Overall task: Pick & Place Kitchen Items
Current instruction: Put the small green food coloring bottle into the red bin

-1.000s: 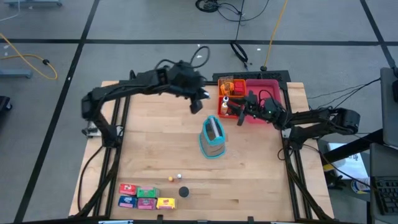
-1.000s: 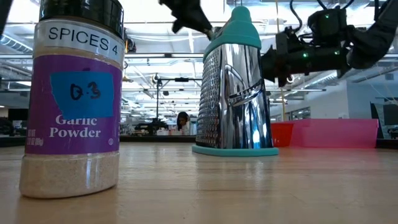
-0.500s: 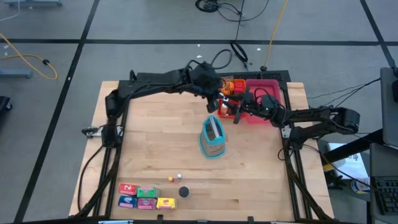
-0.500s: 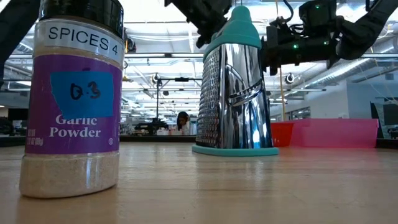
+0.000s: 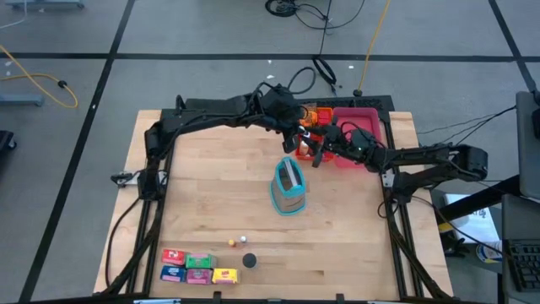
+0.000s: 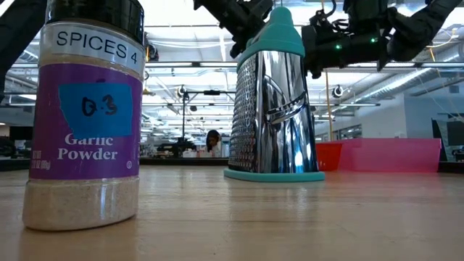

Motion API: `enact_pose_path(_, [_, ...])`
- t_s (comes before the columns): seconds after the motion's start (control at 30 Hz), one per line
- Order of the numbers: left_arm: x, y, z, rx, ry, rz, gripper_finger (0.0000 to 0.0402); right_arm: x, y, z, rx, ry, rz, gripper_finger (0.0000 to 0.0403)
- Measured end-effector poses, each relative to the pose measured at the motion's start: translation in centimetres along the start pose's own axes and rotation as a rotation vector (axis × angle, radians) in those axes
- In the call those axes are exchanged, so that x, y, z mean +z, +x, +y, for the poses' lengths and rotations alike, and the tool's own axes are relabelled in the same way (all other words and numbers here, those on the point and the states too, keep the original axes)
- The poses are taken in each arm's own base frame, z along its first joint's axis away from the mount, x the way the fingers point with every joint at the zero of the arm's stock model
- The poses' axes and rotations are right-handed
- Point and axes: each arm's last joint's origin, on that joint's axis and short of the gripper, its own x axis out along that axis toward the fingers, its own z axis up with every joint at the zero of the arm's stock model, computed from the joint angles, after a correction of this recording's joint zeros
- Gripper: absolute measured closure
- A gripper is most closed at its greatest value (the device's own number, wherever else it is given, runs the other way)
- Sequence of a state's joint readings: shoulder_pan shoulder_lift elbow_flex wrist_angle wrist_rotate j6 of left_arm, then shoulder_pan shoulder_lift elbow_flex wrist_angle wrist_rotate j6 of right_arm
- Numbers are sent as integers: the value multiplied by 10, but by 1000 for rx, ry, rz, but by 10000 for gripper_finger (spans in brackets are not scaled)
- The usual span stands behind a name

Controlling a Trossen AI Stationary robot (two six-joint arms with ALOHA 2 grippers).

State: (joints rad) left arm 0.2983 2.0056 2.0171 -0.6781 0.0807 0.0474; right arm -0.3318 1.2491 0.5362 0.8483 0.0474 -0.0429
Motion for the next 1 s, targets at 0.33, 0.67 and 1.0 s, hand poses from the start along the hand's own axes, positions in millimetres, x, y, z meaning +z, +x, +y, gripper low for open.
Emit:
enact_pose_path(0.33, [1, 2, -5, -13, 4, -9, 362, 3, 4, 6, -49, -29, 46, 353])
enact_pose_path(0.67, [0, 2, -5, -7, 4, -5, 331, 3, 4, 6, -48, -24, 56, 353])
enact_pose_path(1.0, [0, 1, -5, -6, 37, 1, 328, 2, 4, 6, -49, -25, 58, 353])
